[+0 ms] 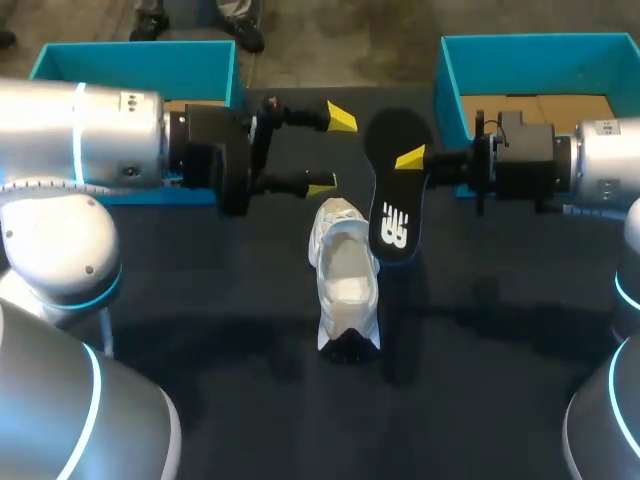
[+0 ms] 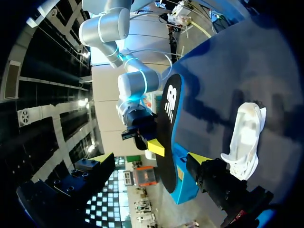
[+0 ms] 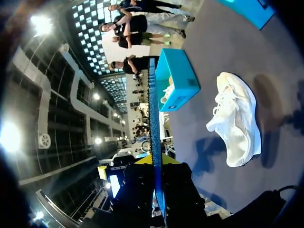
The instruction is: Take the shoe out of the shoebox, open the shoe tongue, remove and reinsert the insole, then place the shoe into the shoebox
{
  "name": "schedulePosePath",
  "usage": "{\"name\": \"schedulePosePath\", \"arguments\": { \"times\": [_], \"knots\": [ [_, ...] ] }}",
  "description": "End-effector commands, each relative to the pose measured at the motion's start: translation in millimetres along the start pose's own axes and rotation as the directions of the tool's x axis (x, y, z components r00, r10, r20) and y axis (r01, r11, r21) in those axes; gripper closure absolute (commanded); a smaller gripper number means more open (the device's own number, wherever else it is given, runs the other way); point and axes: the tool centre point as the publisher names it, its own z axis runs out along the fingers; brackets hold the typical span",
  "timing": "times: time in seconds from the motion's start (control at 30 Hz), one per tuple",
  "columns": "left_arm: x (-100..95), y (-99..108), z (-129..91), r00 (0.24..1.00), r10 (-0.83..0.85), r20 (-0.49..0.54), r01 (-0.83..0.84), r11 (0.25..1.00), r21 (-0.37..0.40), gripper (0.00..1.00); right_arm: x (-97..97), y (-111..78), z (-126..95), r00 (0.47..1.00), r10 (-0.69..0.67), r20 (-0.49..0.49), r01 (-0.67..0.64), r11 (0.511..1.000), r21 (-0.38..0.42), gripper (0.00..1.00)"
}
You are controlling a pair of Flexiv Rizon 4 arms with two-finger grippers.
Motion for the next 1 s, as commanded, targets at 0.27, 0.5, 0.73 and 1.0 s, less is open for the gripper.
{"name": "schedulePosePath", "arguments": {
  "times": [0.27,0.5,0.73,1.0],
  "knots": [
    [7.3,-4,0,0.999,-0.007,0.047,0.006,1.0,0.013,0.0,8.9,-1.0,2,1.0,0.001,-0.02,-0.001,1.0,0.005,1.0],
    [23.3,6,2,0.996,-0.007,0.086,0.008,1.0,-0.014,0.0,12.6,-12.2,6,0.999,-0.003,-0.033,0.003,1.0,0.008,1.0],
    [29.5,15,9,0.987,-0.016,0.158,0.015,1.0,0.011,0.0,9.7,-26.6,16,0.998,0.014,-0.055,-0.014,1.0,0.017,1.0],
    [27.3,21,21,0.984,-0.014,0.176,0.01,1.0,0.027,0.0,9.5,-37.1,27,0.998,0.022,-0.059,-0.02,0.999,0.035,1.0]
  ]
}}
